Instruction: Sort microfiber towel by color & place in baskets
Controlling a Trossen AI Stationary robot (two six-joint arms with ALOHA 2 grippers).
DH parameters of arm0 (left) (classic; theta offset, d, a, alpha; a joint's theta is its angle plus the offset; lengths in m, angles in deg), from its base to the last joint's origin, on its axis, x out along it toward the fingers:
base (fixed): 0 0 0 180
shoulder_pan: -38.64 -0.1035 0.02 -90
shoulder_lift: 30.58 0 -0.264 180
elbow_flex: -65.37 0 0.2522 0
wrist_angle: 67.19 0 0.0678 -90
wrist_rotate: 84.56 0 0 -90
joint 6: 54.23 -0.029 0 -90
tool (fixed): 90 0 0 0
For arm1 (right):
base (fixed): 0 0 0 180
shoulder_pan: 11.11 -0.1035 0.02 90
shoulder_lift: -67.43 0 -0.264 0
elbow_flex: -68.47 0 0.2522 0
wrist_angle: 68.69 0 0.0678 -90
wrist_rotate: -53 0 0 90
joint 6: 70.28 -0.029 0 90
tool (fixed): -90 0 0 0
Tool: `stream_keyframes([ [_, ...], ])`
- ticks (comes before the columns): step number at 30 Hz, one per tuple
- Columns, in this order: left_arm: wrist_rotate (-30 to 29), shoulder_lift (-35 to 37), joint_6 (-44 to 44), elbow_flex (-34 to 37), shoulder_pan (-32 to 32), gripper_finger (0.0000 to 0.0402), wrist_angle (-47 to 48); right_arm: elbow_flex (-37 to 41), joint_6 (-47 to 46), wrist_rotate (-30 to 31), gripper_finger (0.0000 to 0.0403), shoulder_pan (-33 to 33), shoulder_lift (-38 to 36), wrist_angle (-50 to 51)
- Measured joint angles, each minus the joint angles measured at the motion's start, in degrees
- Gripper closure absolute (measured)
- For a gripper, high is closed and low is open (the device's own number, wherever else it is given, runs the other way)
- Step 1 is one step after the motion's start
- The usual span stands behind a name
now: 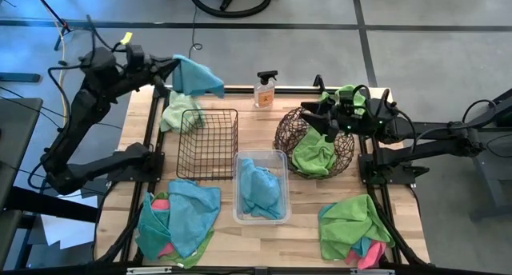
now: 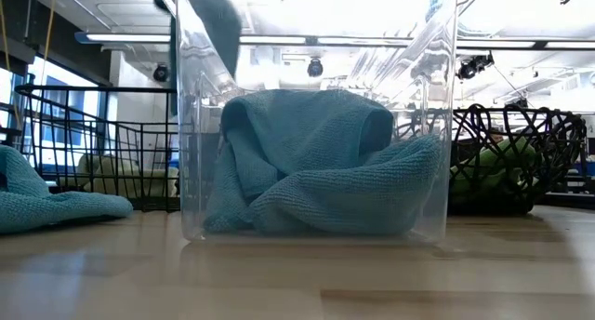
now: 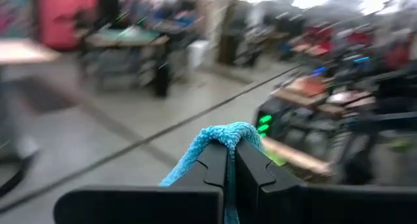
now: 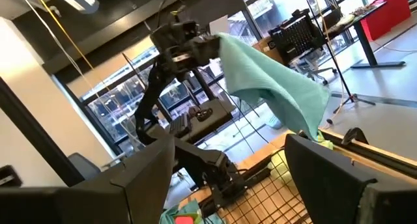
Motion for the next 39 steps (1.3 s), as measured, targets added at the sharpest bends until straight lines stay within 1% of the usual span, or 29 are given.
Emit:
stream_keyframes([
  [3,5.0,0.1,0.9,0.0,2.9,0.0401,-3.6,0.0,-0.1,0.0,0.0116,0.0,0.0,-0.2],
  [6,8.9,-0.1,1.7,0.0,6.6,0.0401,-5.1,0.0,-0.1,-0.4,0.0116,0.0,0.0,-1.7],
  [9,9.8,-0.1,2.4,0.0,11.3,0.0401,-5.1,0.0,0.4,-1.6,0.0116,0.0,0.0,-4.5],
  [12,9.7,-0.3,2.4,0.2,17.0,0.0401,-5.5,0.0,4.3,-4.0,0.0116,0.0,0.0,-6.8],
  [14,9.1,-0.3,3.7,2.3,20.9,0.0401,-9.9,0.0,6.3,-5.3,0.0116,0.0,0.0,-7.6],
  [18,7.1,-0.3,7.7,9.9,28.2,0.0401,-22.7,0.0,8.2,-5.6,0.0116,0.0,0.0,-8.3],
  [21,2.5,-0.5,8.4,15.2,32.4,0.0401,-27.9,0.0,9.2,-5.9,0.0116,0.0,0.0,-8.3],
  [24,-2.0,-0.4,9.1,18.2,35.6,0.0401,-30.8,0.0,9.1,-7.4,0.0116,0.0,0.1,-8.3],
  [27,-2.6,-0.5,9.4,19.4,37.6,0.0401,-31.9,0.0,9.3,-8.3,0.0116,0.0,0.1,-8.2],
  [31,-4.7,-0.8,9.4,19.5,39.2,0.0401,-33.9,0.0,11.7,-8.3,0.0116,0.0,0.1,-8.3],
  [34,-4.8,-0.8,8.9,19.5,39.5,0.0401,-35.6,0.0,12.1,-8.3,0.0116,0.0,0.1,-8.3],
  [39,-4.8,-0.8,8.9,19.5,39.5,0.0401,-35.4,0.0,12.1,-8.3,0.0116,0.0,0.1,-8.3],
])
